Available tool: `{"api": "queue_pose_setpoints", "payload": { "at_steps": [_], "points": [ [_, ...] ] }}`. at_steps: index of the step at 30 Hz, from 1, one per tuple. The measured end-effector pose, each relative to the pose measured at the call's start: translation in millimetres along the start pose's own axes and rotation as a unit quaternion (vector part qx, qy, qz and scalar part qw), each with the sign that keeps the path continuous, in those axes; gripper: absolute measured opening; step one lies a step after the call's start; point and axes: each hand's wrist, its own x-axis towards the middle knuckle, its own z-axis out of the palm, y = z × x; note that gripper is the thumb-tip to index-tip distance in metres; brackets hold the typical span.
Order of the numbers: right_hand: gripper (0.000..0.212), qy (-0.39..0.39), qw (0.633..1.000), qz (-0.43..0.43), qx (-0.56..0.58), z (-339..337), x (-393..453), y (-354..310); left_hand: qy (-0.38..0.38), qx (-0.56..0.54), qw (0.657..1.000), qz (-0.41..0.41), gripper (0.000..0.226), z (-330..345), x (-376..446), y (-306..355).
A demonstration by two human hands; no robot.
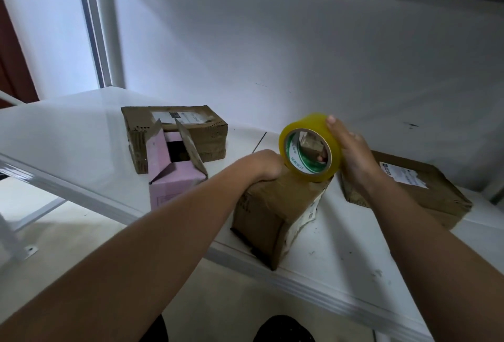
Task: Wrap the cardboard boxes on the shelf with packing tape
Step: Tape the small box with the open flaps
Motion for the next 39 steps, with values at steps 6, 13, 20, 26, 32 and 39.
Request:
{"api": "queue_pose_setpoints", "payload": {
  "at_steps": [6,13,20,26,32,39],
  "points": [
    [0.064,-0.070,0.988,0.038,-0.129,-4,7,-14,-0.014,0.078,0.997,-0.008,0.039,-1,-5,3],
    [0.067,-0.120,0.949,0.098,-0.276,-6,16,-46,-0.012,0.075,0.997,-0.030,0.045,-2,-10,6],
    [0.060,-0.209,0.904,0.176,-0.330,-55,6,-59,0.015,0.056,0.997,-0.048,0.043,0,-5,7],
    [0.066,-0.198,0.912,0.189,-0.306,-61,3,-51,-0.004,0.031,0.998,-0.051,0.044,-3,-8,13],
    [0.063,-0.190,0.920,0.170,-0.296,-62,4,-48,-0.005,-0.010,0.998,-0.064,0.068,2,13,23],
    [0.079,-0.195,0.948,0.164,-0.193,-89,-7,-22,0.015,0.009,0.996,-0.086,0.075,10,26,15]
  ]
}}
